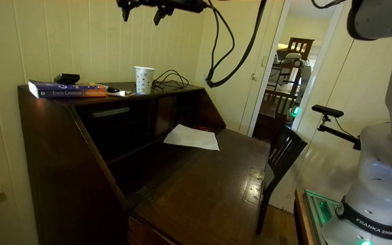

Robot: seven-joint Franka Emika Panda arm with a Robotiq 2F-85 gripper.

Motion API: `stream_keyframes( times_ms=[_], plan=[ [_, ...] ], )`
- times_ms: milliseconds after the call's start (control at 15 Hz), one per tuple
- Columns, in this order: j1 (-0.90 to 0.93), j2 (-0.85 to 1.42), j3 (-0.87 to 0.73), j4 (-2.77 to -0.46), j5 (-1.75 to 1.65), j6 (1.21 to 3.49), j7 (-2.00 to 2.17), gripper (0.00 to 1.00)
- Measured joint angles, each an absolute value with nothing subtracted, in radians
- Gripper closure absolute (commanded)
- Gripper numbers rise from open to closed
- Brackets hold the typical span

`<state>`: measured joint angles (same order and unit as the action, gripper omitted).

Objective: Take the book off of the shelf and place it the desk

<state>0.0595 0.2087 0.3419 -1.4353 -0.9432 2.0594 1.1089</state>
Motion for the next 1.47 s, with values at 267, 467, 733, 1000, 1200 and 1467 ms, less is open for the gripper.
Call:
stream_keyframes(
  times_ms=[267, 467, 733, 1000, 1200, 1467],
  plan=[
    [0.196, 0.386, 0.27, -1.249, -0.781, 1.994, 1.089, 0.0],
    [0.205, 0.466, 0.231, -1.103, -0.61, 2.04, 0.921, 0.0],
    [0.207, 0.509, 0.207, -1.01, -0.559, 2.04, 0.852, 0.0],
    [0.209, 0.522, 0.206, -1.005, -0.563, 2.043, 0.841, 0.0],
    [0.203, 0.569, 0.181, -0.97, -0.586, 2.074, 0.81, 0.0],
    [0.205, 0.698, 0.121, -0.864, -0.541, 2.16, 0.711, 0.0]
  ],
)
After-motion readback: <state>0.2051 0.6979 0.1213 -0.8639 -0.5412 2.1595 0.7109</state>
